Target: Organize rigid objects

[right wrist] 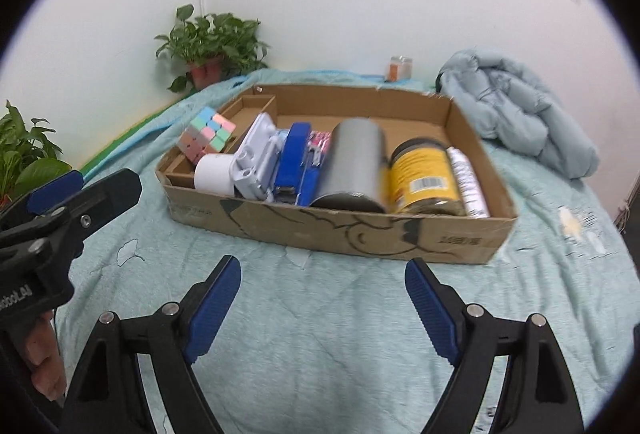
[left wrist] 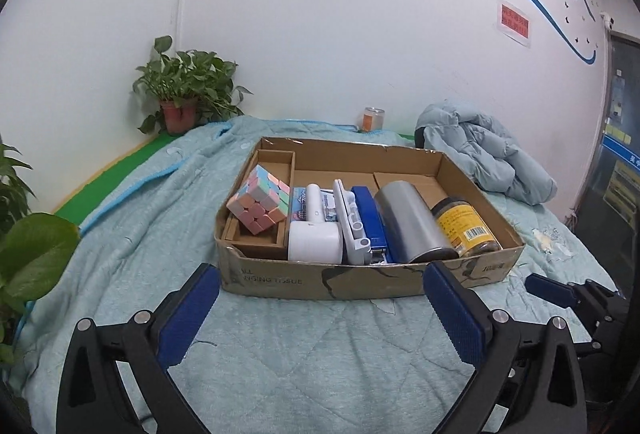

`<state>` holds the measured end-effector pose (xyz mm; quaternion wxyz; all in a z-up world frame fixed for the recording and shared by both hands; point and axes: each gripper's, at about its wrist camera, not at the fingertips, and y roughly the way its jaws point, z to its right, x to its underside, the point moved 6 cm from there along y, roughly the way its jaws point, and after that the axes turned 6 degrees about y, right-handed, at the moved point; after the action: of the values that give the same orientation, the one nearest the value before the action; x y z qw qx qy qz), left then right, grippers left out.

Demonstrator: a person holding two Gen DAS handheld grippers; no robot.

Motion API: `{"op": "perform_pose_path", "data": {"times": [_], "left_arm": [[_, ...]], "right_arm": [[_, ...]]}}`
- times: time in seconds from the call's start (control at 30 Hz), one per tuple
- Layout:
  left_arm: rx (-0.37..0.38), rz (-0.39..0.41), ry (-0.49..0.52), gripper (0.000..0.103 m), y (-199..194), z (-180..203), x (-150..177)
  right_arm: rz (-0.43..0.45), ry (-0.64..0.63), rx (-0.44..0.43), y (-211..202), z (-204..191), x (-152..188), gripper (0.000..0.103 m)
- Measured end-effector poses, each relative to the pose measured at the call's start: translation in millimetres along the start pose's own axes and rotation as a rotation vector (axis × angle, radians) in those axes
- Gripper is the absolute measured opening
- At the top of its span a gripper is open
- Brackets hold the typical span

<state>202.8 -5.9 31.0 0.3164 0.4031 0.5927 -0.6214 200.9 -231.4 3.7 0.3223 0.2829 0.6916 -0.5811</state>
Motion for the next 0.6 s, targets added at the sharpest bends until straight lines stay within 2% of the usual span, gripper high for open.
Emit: {"op": "perform_pose_path", "data": {"times": [0.13,0.6], "left_arm": [[-0.052,0.024,0.007,0.102,-19.3,8.3,-1.9],[-0.043,-0.02,0.029,0.102,-17.2,17.0,3.6]], "right_arm": [[0.025,0.004,-0.005,-14.5,4.9,-1.3,0.084],[0.037,0.002,0.028,-22.5,13.4,8.1,0.084]]}}
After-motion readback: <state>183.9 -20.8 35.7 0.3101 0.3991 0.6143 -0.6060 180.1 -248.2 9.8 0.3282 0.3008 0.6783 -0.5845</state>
